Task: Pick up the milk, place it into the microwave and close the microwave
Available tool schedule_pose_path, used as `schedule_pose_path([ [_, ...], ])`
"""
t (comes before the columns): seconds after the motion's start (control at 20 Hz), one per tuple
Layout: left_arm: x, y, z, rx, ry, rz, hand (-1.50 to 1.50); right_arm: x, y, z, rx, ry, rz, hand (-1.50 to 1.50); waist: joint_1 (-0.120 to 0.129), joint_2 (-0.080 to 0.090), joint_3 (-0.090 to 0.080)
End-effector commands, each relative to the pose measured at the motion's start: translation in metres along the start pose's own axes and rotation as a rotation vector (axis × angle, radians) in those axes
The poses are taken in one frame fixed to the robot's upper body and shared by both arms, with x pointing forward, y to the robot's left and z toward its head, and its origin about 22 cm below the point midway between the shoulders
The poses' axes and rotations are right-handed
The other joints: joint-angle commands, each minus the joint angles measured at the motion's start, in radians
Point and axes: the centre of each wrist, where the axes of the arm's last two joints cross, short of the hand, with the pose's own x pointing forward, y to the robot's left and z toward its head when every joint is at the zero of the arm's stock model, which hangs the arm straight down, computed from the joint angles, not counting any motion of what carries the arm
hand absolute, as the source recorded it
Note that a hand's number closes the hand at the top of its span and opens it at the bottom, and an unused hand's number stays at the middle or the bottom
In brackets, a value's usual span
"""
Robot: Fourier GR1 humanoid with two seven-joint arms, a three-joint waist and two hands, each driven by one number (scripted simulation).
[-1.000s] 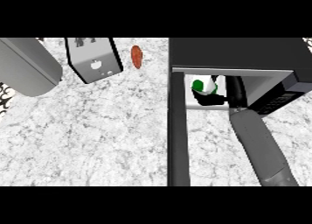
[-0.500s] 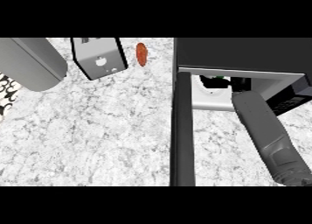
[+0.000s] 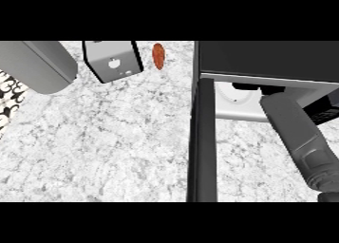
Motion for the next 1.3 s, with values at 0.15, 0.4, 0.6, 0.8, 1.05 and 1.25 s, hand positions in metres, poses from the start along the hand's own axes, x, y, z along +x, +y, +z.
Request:
schedule_pose_path([
  [0.15, 0.000, 0.001, -0.012, -0.016, -0.005, 0.001, -1.50, -0.025, -0.023, -0.002, -0.033, 0.075, 0.168, 1.50, 0.020, 0.010, -0.003],
  [0.4, -0.003, 0.001, -0.010, -0.026, 0.004, -0.037, -1.50, -0.044, -0.028, 0.014, -0.136, 0.203, 0.383, -1.50, 0.033, 0.013, -0.006],
  [0.6, -0.003, 0.006, -0.014, -0.027, 0.015, -0.060, -1.50, -0.021, -0.020, -0.003, -0.032, 0.045, 0.228, -1.50, 0.030, 0.010, -0.001],
  [0.8, -0.011, -0.002, -0.017, -0.072, 0.023, -0.034, -1.50, -0.008, -0.011, -0.008, -0.022, 0.009, 0.167, -1.50, 0.035, 0.012, 0.000],
  [1.05, -0.021, -0.001, -0.026, -0.117, 0.040, -0.027, -1.50, -0.011, -0.010, -0.004, 0.032, -0.019, 0.081, -1.50, 0.012, 0.008, -0.001],
  [1.25, -0.025, -0.005, -0.029, -0.176, 0.038, -0.009, -1.50, -0.004, -0.009, -0.009, 0.075, 0.018, -0.047, -1.50, 0.005, 0.000, -0.002],
])
